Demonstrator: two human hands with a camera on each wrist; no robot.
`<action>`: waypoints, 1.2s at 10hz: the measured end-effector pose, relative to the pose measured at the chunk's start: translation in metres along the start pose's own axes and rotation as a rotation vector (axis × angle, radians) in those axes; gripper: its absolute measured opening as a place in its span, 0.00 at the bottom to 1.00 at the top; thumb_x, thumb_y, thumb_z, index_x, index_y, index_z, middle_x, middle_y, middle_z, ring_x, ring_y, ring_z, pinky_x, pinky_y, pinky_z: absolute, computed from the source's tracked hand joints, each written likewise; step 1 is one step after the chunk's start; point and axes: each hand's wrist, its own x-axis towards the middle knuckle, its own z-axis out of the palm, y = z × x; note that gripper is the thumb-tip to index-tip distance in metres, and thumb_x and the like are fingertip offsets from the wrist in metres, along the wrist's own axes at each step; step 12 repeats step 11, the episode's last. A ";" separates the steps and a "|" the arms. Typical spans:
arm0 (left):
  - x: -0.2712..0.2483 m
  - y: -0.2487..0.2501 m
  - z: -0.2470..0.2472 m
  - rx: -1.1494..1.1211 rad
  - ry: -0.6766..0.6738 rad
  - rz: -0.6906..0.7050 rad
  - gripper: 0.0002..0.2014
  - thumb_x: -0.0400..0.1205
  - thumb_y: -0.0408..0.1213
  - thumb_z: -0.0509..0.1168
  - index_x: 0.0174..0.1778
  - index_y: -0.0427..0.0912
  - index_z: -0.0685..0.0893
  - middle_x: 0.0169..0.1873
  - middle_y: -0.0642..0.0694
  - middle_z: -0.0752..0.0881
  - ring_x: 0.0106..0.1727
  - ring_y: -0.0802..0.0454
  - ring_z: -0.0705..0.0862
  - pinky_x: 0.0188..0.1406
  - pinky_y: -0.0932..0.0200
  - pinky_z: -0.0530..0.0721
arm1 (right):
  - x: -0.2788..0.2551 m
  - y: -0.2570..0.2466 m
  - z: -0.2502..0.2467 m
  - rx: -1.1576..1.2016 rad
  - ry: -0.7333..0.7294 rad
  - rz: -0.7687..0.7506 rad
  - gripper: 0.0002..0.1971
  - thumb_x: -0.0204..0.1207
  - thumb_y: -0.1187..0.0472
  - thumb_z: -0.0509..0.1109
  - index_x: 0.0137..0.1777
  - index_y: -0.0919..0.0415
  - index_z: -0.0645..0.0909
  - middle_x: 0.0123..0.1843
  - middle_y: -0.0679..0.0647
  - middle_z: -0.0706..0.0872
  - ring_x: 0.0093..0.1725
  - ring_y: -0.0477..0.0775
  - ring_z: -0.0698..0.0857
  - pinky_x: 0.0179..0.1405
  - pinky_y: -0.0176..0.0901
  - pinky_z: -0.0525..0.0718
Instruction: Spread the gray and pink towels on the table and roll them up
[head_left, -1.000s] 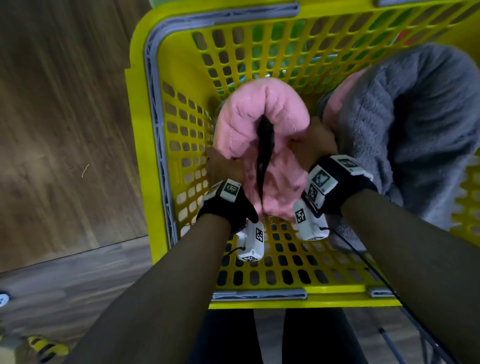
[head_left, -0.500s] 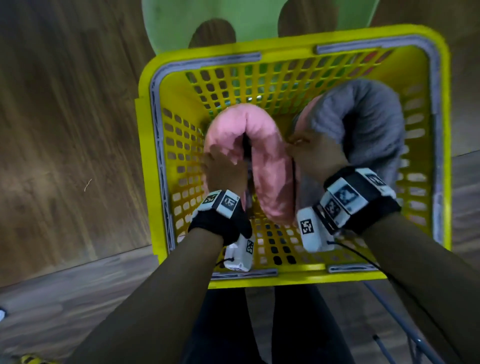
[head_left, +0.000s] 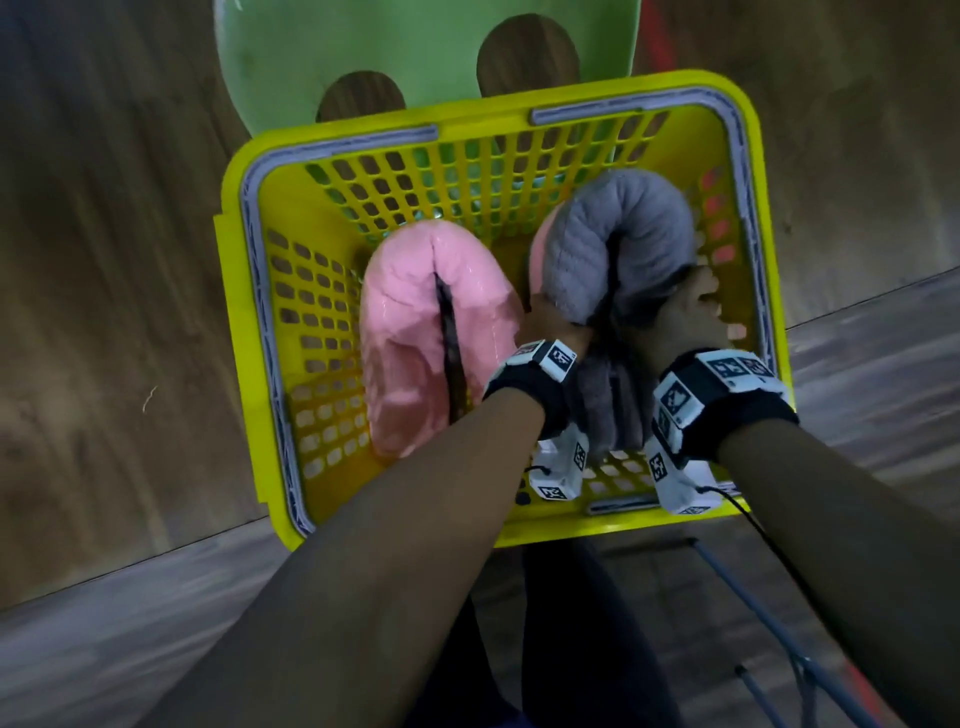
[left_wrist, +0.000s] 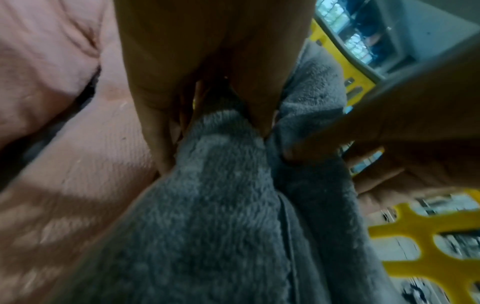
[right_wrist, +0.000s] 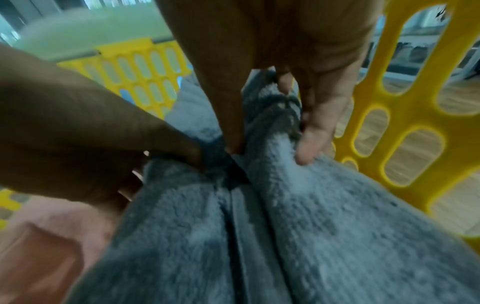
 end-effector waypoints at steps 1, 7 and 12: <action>-0.006 -0.002 -0.011 -0.029 0.003 0.016 0.27 0.70 0.47 0.72 0.65 0.45 0.76 0.57 0.41 0.84 0.55 0.36 0.84 0.52 0.52 0.81 | 0.010 -0.003 0.000 -0.024 -0.014 0.014 0.45 0.74 0.55 0.71 0.81 0.65 0.45 0.71 0.70 0.72 0.67 0.71 0.76 0.62 0.65 0.71; -0.024 -0.089 -0.156 0.250 0.252 -0.214 0.31 0.79 0.42 0.67 0.74 0.32 0.66 0.71 0.31 0.72 0.73 0.34 0.69 0.68 0.46 0.70 | -0.042 -0.109 0.054 -0.057 -0.287 -0.199 0.31 0.70 0.55 0.75 0.70 0.64 0.68 0.67 0.65 0.79 0.66 0.66 0.79 0.60 0.51 0.77; -0.067 -0.072 -0.176 0.533 0.183 0.019 0.13 0.78 0.44 0.66 0.51 0.38 0.81 0.51 0.39 0.85 0.52 0.37 0.84 0.40 0.55 0.75 | -0.054 -0.071 0.008 0.067 -0.299 -0.280 0.25 0.74 0.49 0.72 0.66 0.63 0.76 0.63 0.65 0.82 0.62 0.65 0.80 0.57 0.47 0.75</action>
